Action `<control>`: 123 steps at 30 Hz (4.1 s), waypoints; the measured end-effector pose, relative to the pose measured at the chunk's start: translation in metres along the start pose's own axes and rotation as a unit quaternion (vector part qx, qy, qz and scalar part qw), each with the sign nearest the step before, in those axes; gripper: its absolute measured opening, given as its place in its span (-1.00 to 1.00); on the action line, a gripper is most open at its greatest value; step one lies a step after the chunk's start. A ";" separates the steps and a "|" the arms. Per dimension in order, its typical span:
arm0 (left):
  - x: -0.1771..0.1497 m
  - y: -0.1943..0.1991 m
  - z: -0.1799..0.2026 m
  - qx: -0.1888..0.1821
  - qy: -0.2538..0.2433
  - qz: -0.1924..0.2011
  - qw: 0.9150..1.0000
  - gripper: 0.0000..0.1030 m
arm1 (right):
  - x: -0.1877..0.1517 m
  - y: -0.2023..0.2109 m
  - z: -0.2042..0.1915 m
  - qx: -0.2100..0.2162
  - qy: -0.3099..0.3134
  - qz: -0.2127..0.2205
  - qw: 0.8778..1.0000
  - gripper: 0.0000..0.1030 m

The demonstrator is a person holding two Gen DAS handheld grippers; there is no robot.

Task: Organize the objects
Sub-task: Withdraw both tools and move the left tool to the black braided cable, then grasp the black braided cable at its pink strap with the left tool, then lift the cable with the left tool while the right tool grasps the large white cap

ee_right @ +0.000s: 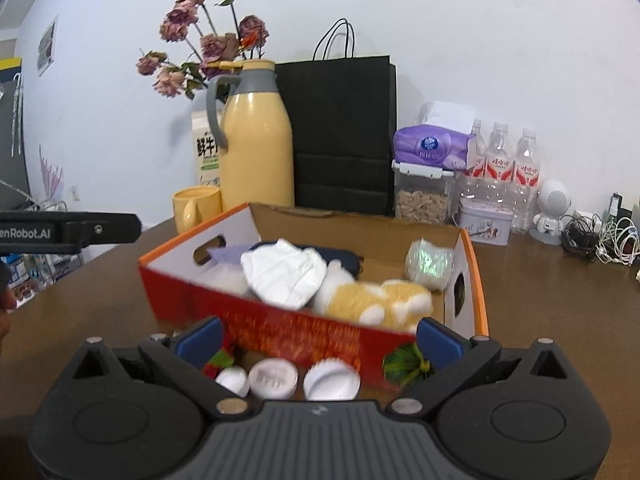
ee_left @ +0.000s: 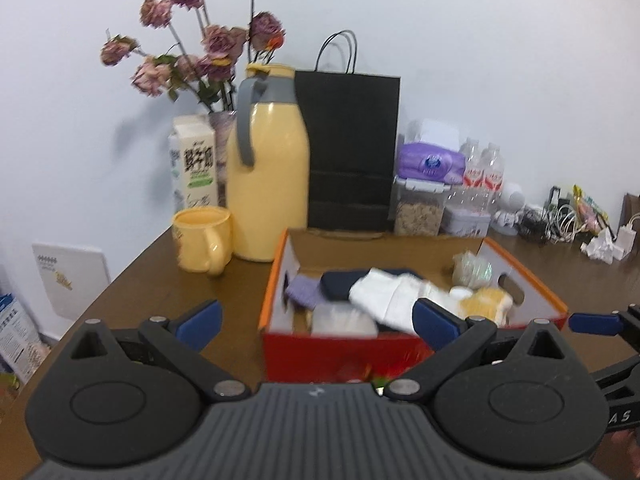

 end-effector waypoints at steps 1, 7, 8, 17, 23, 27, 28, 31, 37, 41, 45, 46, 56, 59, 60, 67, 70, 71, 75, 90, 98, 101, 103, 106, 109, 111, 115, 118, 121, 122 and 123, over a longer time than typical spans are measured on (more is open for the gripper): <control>-0.004 0.002 -0.002 0.002 0.000 -0.005 1.000 1.00 | -0.004 0.003 -0.002 0.000 0.001 -0.002 1.000 1.00; -0.028 0.022 -0.021 0.013 0.010 -0.027 1.000 1.00 | -0.030 0.015 -0.008 -0.001 -0.002 -0.019 1.000 1.00; -0.031 0.024 -0.023 0.014 0.012 -0.030 0.999 1.00 | -0.034 0.016 -0.009 -0.001 -0.002 -0.022 1.000 1.00; -0.055 0.036 -0.031 0.022 0.024 -0.054 0.998 1.00 | -0.056 0.022 -0.022 0.001 0.011 -0.036 0.999 1.00; -0.064 0.046 -0.033 0.020 0.025 -0.068 0.997 1.00 | -0.061 0.024 -0.022 -0.004 0.011 -0.032 0.999 1.00; -0.075 0.044 -0.026 0.001 0.020 -0.102 0.995 1.00 | -0.066 0.022 -0.019 -0.013 0.009 -0.034 0.999 1.00; -0.079 0.043 -0.021 -0.006 0.017 -0.114 0.993 1.00 | -0.067 0.022 -0.018 -0.016 0.008 -0.034 0.999 1.00; -0.087 0.039 -0.006 -0.026 0.016 -0.143 0.989 1.00 | -0.068 0.023 -0.014 -0.027 0.002 -0.028 0.999 1.00; -0.097 0.021 0.017 -0.029 0.021 -0.198 0.980 1.00 | -0.068 0.026 -0.001 -0.040 -0.010 -0.021 0.999 1.00; -0.101 0.012 0.023 -0.014 0.018 -0.228 0.973 1.00 | -0.069 0.028 0.007 -0.037 -0.023 -0.016 0.999 1.00; -0.098 0.009 0.029 -0.003 0.010 -0.241 0.971 1.00 | -0.069 0.030 0.013 -0.027 -0.036 -0.011 0.999 1.00; -0.097 0.008 0.031 0.001 0.005 -0.243 0.970 1.00 | -0.069 0.030 0.013 -0.025 -0.039 -0.010 0.999 1.00; -0.103 0.001 0.046 0.023 -0.047 -0.284 0.957 1.00 | -0.069 0.034 0.014 0.003 -0.052 -0.001 0.999 1.00; -0.107 -0.003 0.045 0.026 -0.041 -0.298 0.953 1.00 | -0.069 0.034 0.014 0.011 -0.057 -0.001 0.998 1.00; -0.108 -0.004 0.044 0.026 -0.038 -0.299 0.953 1.00 | -0.069 0.035 0.014 0.013 -0.059 0.000 0.998 1.00; -0.110 -0.004 0.042 0.023 -0.019 -0.296 0.955 1.00 | -0.070 0.034 0.015 0.022 -0.069 -0.004 0.997 1.00; -0.111 -0.003 0.042 0.023 -0.015 -0.289 0.957 1.00 | -0.070 0.033 0.016 0.022 -0.070 -0.006 0.997 1.00; -0.111 -0.003 0.042 0.024 -0.014 -0.286 0.958 1.00 | -0.070 0.033 0.015 0.022 -0.071 -0.006 0.997 1.00; -0.112 0.000 0.042 0.024 -0.013 -0.278 0.960 1.00 | -0.071 0.032 0.016 0.020 -0.074 -0.009 0.997 1.00; -0.099 0.011 0.035 0.016 0.015 -0.229 0.973 0.83 | -0.073 0.028 0.021 0.016 -0.088 -0.020 0.996 1.00; -0.078 0.008 0.025 0.004 0.042 -0.185 0.982 0.83 | -0.074 0.027 0.022 0.012 -0.089 -0.023 0.996 1.00; -0.073 0.004 0.022 0.000 0.053 -0.169 0.984 0.82 | -0.074 0.027 0.022 0.007 -0.086 -0.023 0.996 1.00; -0.069 0.002 0.019 -0.002 0.058 -0.159 0.986 0.82 | -0.074 0.025 0.020 0.005 -0.078 -0.027 0.997 1.00; -0.062 -0.001 0.013 -0.003 0.064 -0.143 0.988 0.83 | -0.073 0.022 0.014 -0.003 -0.055 -0.032 0.998 1.00; -0.056 -0.007 0.006 -0.005 0.075 -0.131 0.988 0.83 | -0.067 0.018 0.012 -0.007 -0.039 -0.037 0.999 1.00; -0.052 -0.011 0.002 -0.007 0.082 -0.125 0.989 0.83 | -0.063 0.013 0.012 -0.015 -0.031 -0.042 0.999 0.94; -0.043 -0.017 0.001 -0.019 0.090 -0.106 0.990 0.83 | -0.053 0.000 0.011 -0.023 -0.015 -0.053 0.998 0.83; -0.037 -0.020 0.004 -0.030 0.095 -0.093 0.991 0.83 | -0.046 -0.016 0.010 -0.025 -0.009 -0.063 0.998 0.64; -0.035 -0.023 0.007 -0.038 0.094 -0.087 0.991 0.83 | -0.042 -0.035 0.012 -0.026 -0.017 -0.079 0.996 0.48; -0.035 -0.024 0.007 -0.040 0.094 -0.087 0.991 0.83 | -0.042 -0.039 0.013 -0.025 -0.020 -0.081 0.996 0.46; -0.036 -0.026 0.007 -0.041 0.095 -0.087 0.991 0.83 | -0.041 -0.043 0.013 -0.024 -0.023 -0.082 0.996 0.44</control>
Point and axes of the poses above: each gripper's, at about its wrist camera, not at the fingertips, and y roughly against the way its jaws point, z to its right, x to its top, the point moved 6 cm from there along -y, roughly the way its jaws point, and after that the axes turned 1 degree about x, right-handed, at the moved point
